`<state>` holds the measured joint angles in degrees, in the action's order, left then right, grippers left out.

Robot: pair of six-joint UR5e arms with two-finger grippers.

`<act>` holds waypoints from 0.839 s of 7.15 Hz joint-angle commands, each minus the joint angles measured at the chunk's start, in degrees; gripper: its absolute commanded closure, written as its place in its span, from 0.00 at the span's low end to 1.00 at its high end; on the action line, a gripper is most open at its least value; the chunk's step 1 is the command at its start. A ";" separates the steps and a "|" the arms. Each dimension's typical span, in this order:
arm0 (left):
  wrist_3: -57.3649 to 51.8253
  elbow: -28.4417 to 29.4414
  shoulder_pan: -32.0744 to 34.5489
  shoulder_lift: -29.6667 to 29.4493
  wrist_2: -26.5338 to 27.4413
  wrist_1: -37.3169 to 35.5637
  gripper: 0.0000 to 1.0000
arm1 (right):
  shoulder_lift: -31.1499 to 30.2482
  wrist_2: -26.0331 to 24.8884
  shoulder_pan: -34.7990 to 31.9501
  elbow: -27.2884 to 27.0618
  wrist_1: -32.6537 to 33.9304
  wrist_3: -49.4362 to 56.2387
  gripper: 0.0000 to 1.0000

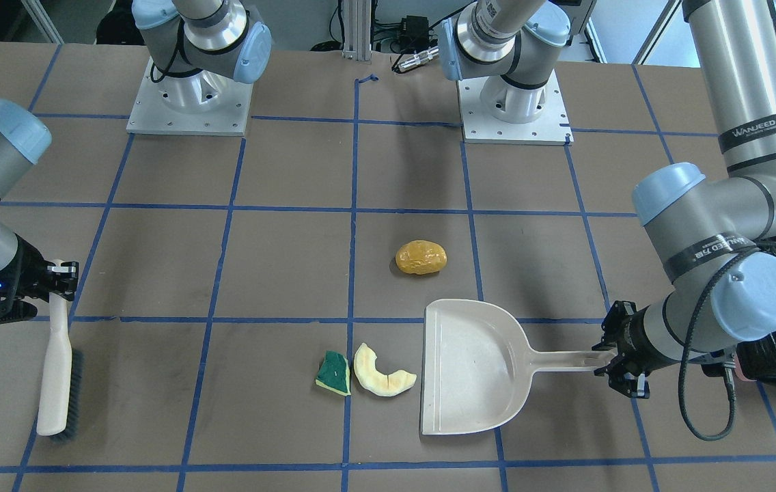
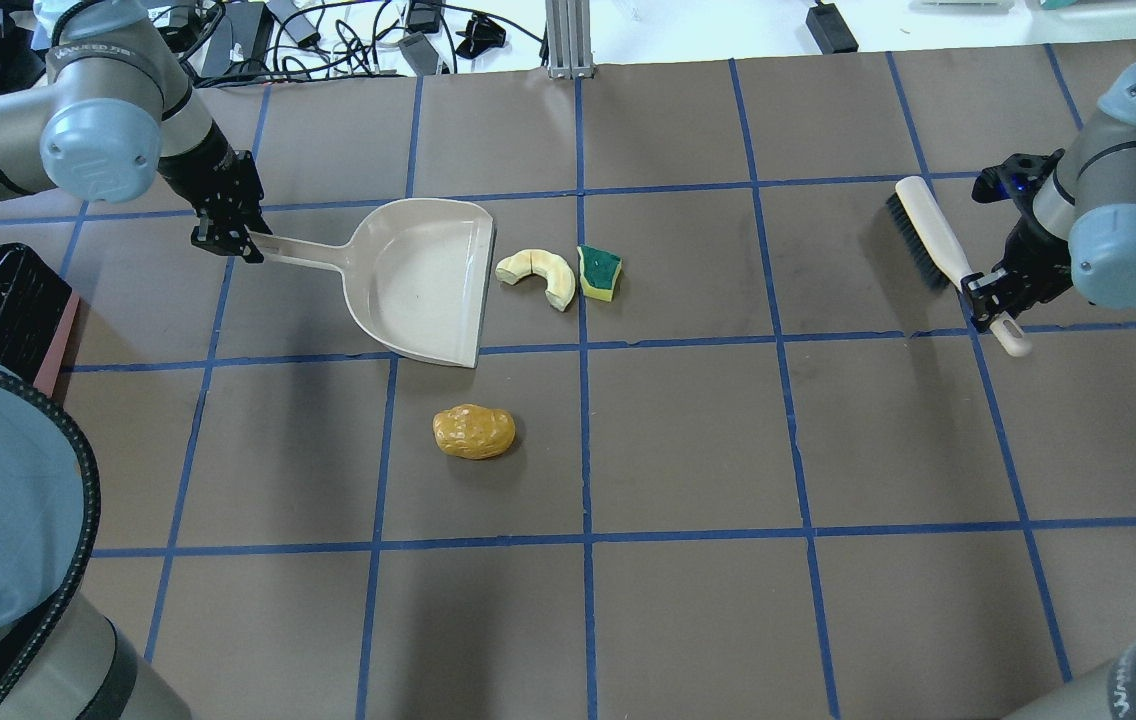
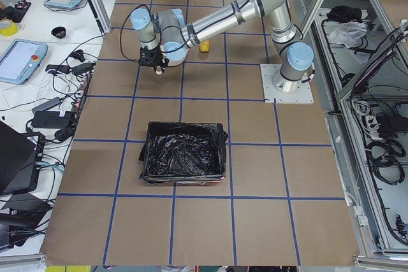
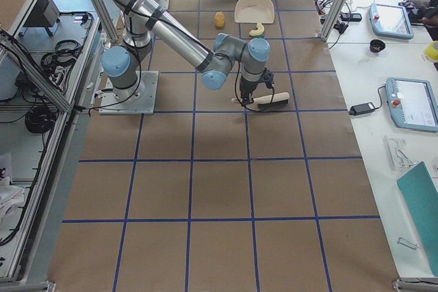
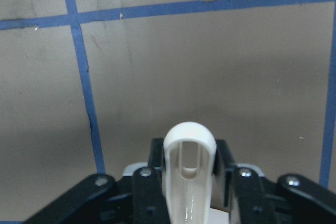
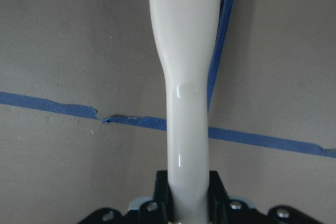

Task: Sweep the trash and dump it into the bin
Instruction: 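Drag the dustpan toward the sponge with the left gripper, holding the brush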

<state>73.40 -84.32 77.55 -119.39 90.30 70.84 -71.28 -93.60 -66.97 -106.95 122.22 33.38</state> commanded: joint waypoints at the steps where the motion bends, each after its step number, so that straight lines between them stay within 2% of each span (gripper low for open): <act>1: 0.08 -0.05 0.06 -0.23 -1.26 -0.61 1.00 | -0.96 -0.09 -0.43 0.33 -0.57 -0.33 0.89; 4: -0.01 -0.14 0.06 -0.49 -1.88 -1.93 1.00 | -2.99 -0.18 -3.94 0.33 -0.93 -3.57 0.88; 5: -0.01 -0.14 0.06 -0.49 -1.88 -1.93 0.97 | -2.99 -0.18 -7.52 0.42 -0.93 -8.20 0.88; 6: -0.01 -0.14 0.06 -0.58 -1.88 -2.02 0.85 | -3.25 -0.18 -11.39 0.51 -0.84 -13.20 0.88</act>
<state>73.39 -84.46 77.61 -119.89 88.43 68.95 -74.28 -93.79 -74.07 -106.52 121.31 25.65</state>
